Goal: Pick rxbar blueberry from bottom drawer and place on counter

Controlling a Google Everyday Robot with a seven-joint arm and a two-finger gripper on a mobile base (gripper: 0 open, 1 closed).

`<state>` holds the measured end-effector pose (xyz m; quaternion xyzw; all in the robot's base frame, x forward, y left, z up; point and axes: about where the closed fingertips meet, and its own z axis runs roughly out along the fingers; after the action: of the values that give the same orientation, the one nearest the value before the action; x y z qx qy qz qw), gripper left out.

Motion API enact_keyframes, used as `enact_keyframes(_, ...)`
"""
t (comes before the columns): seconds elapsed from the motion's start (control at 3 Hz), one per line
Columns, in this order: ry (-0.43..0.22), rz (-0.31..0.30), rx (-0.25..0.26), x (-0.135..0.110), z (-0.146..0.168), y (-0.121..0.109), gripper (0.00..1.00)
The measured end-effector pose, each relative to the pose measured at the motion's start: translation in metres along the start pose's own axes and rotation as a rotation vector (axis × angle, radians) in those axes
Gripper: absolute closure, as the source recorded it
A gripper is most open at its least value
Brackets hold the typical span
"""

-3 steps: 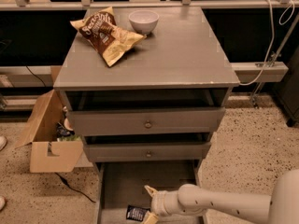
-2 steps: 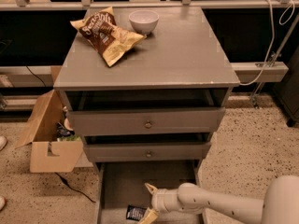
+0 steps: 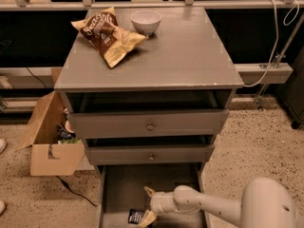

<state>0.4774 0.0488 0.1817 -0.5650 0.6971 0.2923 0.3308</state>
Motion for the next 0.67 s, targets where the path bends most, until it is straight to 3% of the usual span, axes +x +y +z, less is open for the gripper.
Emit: enact_keyframes(0.67, 0.054, 0.003, -0.017, 0.03, 0.039, -0.002, 0.0)
